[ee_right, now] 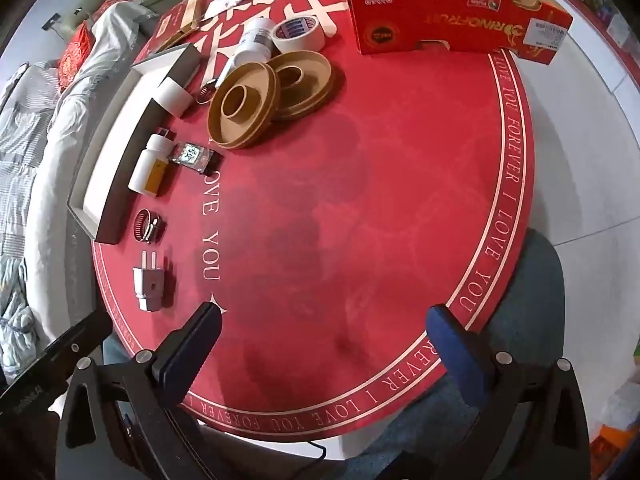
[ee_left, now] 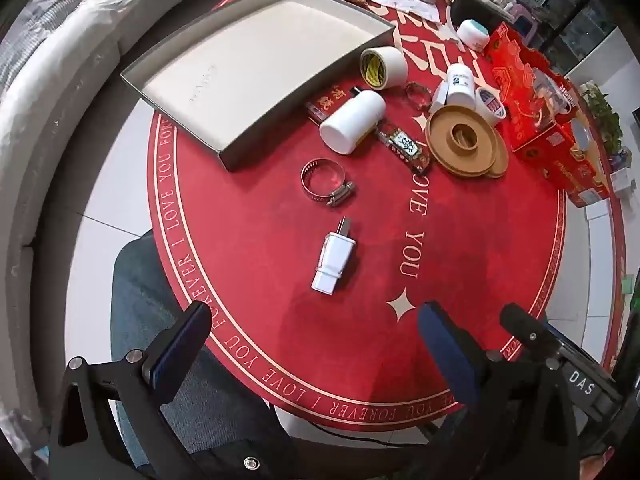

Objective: Organize rigid objects
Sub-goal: 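Move the left tool toward the white electrical plug on the cloth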

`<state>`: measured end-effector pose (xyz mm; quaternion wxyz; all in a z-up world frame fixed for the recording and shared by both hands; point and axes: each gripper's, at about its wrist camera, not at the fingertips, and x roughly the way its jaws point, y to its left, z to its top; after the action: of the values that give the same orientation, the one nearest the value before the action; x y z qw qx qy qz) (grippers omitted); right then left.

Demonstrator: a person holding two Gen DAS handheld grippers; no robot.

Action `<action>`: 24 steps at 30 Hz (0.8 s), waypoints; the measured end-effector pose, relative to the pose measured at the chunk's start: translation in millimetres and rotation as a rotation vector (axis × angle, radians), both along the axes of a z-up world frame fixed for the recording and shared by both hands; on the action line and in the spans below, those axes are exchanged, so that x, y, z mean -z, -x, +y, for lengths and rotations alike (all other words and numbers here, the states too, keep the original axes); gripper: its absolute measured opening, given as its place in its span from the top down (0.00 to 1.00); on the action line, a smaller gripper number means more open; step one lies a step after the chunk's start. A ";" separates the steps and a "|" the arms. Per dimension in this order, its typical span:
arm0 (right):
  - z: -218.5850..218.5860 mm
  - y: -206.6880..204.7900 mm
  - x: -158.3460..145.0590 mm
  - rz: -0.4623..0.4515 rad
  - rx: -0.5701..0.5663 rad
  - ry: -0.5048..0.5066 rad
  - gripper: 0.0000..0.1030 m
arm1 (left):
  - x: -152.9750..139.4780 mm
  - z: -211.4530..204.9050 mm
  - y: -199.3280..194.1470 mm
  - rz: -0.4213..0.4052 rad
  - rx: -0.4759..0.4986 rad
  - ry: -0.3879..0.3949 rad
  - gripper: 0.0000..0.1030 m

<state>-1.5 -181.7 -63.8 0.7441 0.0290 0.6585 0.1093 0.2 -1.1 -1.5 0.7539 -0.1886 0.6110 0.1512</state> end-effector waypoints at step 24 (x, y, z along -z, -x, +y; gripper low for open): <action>2.3 -8.7 10.6 0.033 -0.011 -0.018 0.00 | 65.4 -25.0 -40.1 0.046 0.171 -0.131 0.00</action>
<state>7.2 -179.4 -74.3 0.7323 0.0338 0.6696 0.1191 40.3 -26.2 -66.9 0.7607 -0.0823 0.6306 0.1301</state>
